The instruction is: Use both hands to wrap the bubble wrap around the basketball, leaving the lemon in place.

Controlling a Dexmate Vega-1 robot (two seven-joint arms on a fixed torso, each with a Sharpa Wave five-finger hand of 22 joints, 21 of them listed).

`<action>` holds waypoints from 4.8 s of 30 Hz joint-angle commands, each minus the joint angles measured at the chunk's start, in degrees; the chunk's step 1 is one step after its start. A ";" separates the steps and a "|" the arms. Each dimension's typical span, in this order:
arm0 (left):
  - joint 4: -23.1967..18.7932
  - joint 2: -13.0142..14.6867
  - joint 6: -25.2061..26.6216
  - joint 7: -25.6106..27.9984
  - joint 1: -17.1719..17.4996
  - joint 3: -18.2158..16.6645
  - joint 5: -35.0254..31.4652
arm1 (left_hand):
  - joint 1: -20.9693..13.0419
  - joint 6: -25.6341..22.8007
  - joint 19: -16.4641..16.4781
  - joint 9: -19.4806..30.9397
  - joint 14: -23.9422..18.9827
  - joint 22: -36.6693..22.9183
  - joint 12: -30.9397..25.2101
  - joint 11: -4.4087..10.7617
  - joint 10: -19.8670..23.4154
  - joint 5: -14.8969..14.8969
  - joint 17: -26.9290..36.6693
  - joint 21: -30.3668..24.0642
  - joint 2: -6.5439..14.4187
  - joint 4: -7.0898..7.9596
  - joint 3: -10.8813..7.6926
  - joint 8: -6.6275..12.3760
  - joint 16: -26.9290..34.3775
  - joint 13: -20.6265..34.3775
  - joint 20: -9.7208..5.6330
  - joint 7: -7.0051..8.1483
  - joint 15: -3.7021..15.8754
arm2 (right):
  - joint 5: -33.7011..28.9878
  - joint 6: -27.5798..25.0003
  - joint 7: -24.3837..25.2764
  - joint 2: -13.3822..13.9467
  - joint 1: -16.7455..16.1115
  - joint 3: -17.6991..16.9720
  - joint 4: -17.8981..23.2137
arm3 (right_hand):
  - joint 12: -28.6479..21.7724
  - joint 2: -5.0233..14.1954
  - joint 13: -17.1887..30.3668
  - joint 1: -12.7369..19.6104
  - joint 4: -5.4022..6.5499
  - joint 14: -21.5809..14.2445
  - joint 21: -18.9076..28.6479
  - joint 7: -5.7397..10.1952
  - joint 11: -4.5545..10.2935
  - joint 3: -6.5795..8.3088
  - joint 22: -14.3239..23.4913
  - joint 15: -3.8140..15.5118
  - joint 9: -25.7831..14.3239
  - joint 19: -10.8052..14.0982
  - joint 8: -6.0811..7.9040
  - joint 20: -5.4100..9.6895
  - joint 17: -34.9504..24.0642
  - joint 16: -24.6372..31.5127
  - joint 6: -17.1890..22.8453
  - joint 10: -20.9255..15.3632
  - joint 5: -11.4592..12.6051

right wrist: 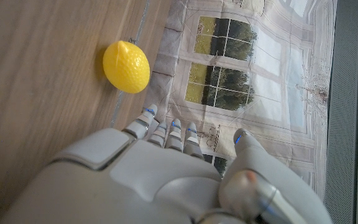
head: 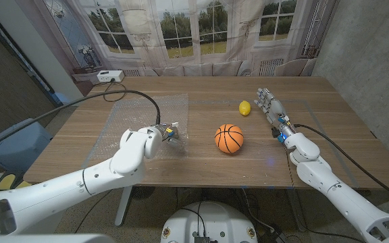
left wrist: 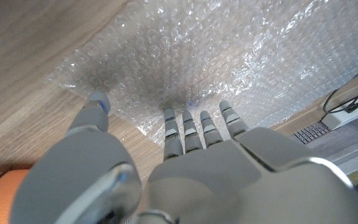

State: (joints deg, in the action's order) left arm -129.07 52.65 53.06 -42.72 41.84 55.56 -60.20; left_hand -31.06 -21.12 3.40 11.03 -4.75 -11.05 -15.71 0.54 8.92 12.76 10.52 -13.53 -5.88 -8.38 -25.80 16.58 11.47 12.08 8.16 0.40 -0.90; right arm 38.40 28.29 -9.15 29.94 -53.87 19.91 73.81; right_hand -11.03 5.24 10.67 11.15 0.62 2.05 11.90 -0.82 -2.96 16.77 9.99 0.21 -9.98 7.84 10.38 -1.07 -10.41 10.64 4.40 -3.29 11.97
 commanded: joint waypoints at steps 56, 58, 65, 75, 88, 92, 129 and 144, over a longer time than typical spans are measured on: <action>11.07 -18.40 -14.95 33.60 22.85 -24.15 -15.35 | -27.30 -34.43 13.22 5.14 -22.40 -1.33 -2.54 7.87 27.16 -1.10 0.53 -5.39 11.51 -1.36 -0.54 12.52 3.61 1.26 -1.61 -0.99 8.94 | -5.24 0.97 9.37 -2.19 -0.81 0.28 1.97 | -0.30 0.12 0.13 -0.75 -0.37 -1.24 -0.02 0.73 -0.23 0.13 0.26 -0.63 -0.31 1.13 0.54 -0.80 0.03 0.39 1.46 -1.00 0.28; 10.05 -17.60 -15.63 34.83 22.86 -24.98 -11.60 | -27.40 -34.41 13.20 5.26 -22.38 -1.34 -2.51 7.75 27.18 -1.10 0.54 -5.41 11.56 -1.35 -0.48 12.63 3.60 1.30 -1.64 -1.05 8.77 | -5.49 0.76 9.58 -2.21 -0.55 0.40 2.08 | -0.31 0.12 0.13 -0.75 -0.39 -1.20 -0.03 0.71 -0.27 0.13 0.26 -0.64 -0.31 1.12 0.55 -0.78 0.03 0.37 1.49 -1.04 0.28; 6.63 -13.70 -19.42 37.02 22.48 -28.33 2.25 | -27.71 -34.25 12.97 5.82 -21.65 -1.36 -2.14 7.67 26.77 -1.09 0.60 -5.43 11.76 -1.23 -0.12 13.15 3.30 1.45 -2.00 -1.11 8.48 | -6.06 0.61 9.84 -2.53 0.31 0.84 1.86 | -0.28 0.11 0.13 -0.76 -0.43 -1.19 -0.08 0.73 -0.21 0.13 0.26 -0.62 -0.32 1.04 0.53 -0.73 0.03 0.34 1.52 -1.00 0.29; 4.29 -7.09 -27.65 38.71 20.97 -32.03 19.43 | -27.99 -34.03 12.27 6.60 -20.36 -1.37 -1.35 7.24 25.51 -1.13 0.64 -5.31 11.95 -1.07 0.44 13.86 2.75 1.65 -2.33 -1.20 8.27 | -6.74 0.92 10.31 -2.65 0.71 1.05 1.99 | -0.21 0.10 0.13 -0.76 -0.49 -1.13 -0.15 0.75 -0.16 0.14 0.26 -0.63 -0.32 0.89 0.48 -0.72 0.04 0.28 1.49 -0.87 0.30; 3.78 -3.06 -35.93 44.45 19.40 -33.34 30.83 | -28.32 -34.13 11.92 7.34 -20.04 -1.34 -1.18 7.65 25.87 -1.21 0.62 -5.31 11.96 -1.05 1.05 14.66 2.56 1.79 -2.54 -1.15 8.64 | -6.93 1.43 10.85 -2.49 0.16 0.79 2.59 | -0.20 0.09 0.13 -0.77 -0.56 -1.13 -0.19 0.82 -0.26 0.14 0.26 -0.64 -0.32 0.85 0.45 -0.76 0.04 0.25 1.48 -0.89 0.30; 4.10 -2.59 -37.23 44.48 17.69 -32.20 32.10 | -28.40 -34.12 11.85 7.58 -19.56 -1.33 -1.02 7.66 25.72 -1.23 0.59 -5.33 11.92 -1.04 1.26 14.90 2.32 1.83 -2.50 -1.04 8.74 | -6.98 1.59 10.95 -2.40 0.01 0.68 2.63 | -0.20 0.08 0.13 -0.78 -0.58 -1.09 -0.20 0.81 -0.27 0.14 0.26 -0.67 -0.32 0.84 0.42 -0.76 0.04 0.23 1.43 -0.90 0.30; 8.84 -6.29 -46.72 34.68 2.58 -21.44 39.51 | -29.22 -33.84 11.64 7.54 -19.86 -1.28 -0.44 7.50 26.28 -1.15 0.48 -5.63 12.18 -0.97 2.62 15.50 2.15 2.19 -2.28 -1.25 8.77 | -3.51 5.69 8.15 -1.72 -2.51 -2.05 0.55 | -0.18 0.12 0.13 -0.81 -0.78 -1.12 -0.23 0.80 -0.22 0.18 0.27 -0.59 -0.32 0.84 0.38 -0.78 0.05 0.19 1.46 -0.94 0.32; 10.97 -10.11 -46.45 32.13 -1.99 -16.01 34.25 | -29.53 -33.96 11.59 7.28 -19.91 -1.26 -0.23 7.51 26.41 -1.09 0.42 -5.74 12.18 -0.97 3.01 15.62 2.00 2.31 -2.28 -1.22 8.71 | -2.06 7.16 6.84 -1.00 -4.10 -3.39 0.46 | -0.16 0.10 0.12 -0.80 -0.89 -1.14 -0.25 0.76 -0.14 0.20 0.26 -0.62 -0.32 0.84 0.37 -0.80 0.06 0.17 1.47 -0.92 0.33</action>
State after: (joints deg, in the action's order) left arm -119.43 44.99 6.24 -8.74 43.10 35.76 -21.72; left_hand -60.06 -54.62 15.13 16.37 -24.46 -12.12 -16.09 8.02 34.80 11.28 10.94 -18.87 6.23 -9.48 -23.09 31.83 13.52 14.26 5.62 -0.81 2.46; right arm 35.31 34.43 -1.20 28.50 -57.07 17.42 74.61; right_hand -11.03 5.40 10.68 10.55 0.06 1.03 11.64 0.00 -2.96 16.84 9.99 -0.40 -9.98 8.57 10.60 -1.78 -10.41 10.64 5.63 -3.91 11.97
